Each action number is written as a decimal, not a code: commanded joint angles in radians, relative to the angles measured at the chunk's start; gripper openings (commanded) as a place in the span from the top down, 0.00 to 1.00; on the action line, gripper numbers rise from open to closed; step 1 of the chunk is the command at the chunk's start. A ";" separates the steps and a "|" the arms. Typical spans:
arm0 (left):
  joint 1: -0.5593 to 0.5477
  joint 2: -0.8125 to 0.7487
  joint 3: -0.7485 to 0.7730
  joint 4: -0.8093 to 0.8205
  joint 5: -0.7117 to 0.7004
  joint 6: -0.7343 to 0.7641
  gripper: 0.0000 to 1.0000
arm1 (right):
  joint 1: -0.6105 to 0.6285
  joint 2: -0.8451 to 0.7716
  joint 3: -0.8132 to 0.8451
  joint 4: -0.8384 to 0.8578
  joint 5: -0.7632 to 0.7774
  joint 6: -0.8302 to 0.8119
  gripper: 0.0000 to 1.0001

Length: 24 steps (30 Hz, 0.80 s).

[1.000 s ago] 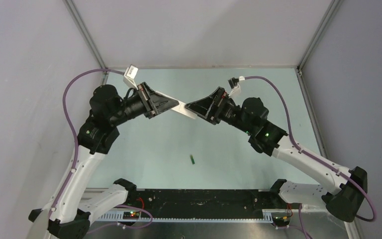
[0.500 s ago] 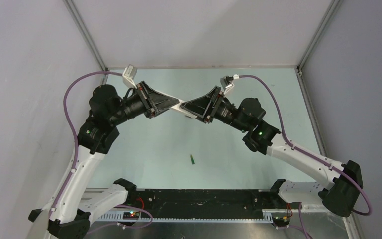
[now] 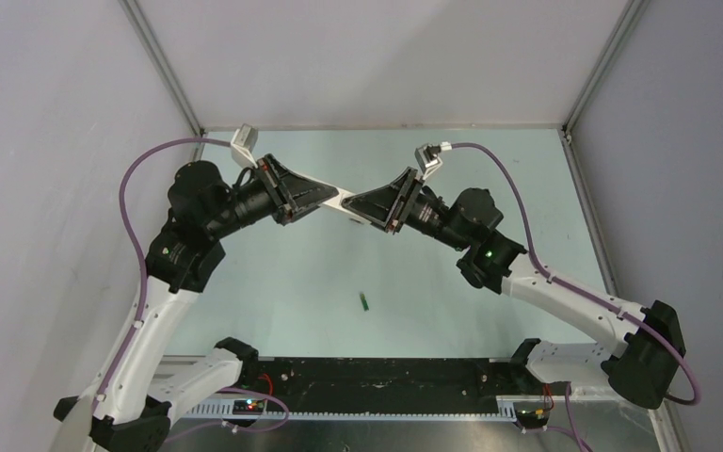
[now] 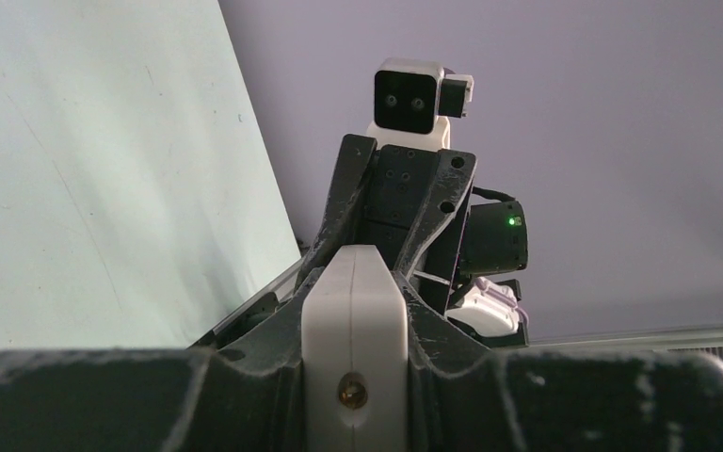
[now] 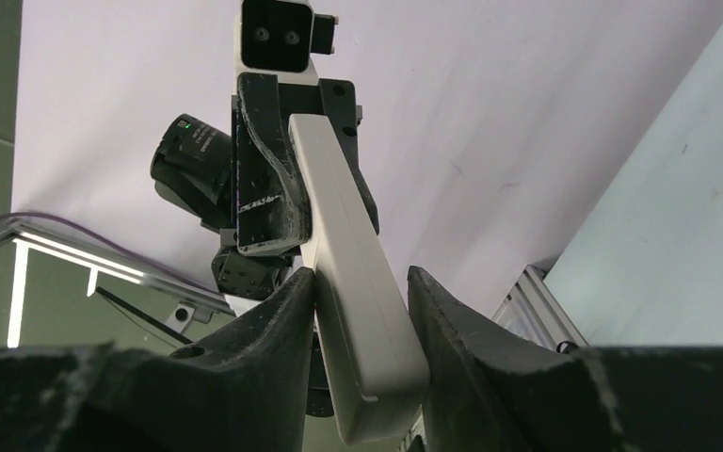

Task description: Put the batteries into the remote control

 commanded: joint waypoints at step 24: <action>0.063 -0.050 -0.012 0.125 0.091 -0.012 1.00 | -0.020 0.028 -0.105 0.092 -0.034 0.053 0.56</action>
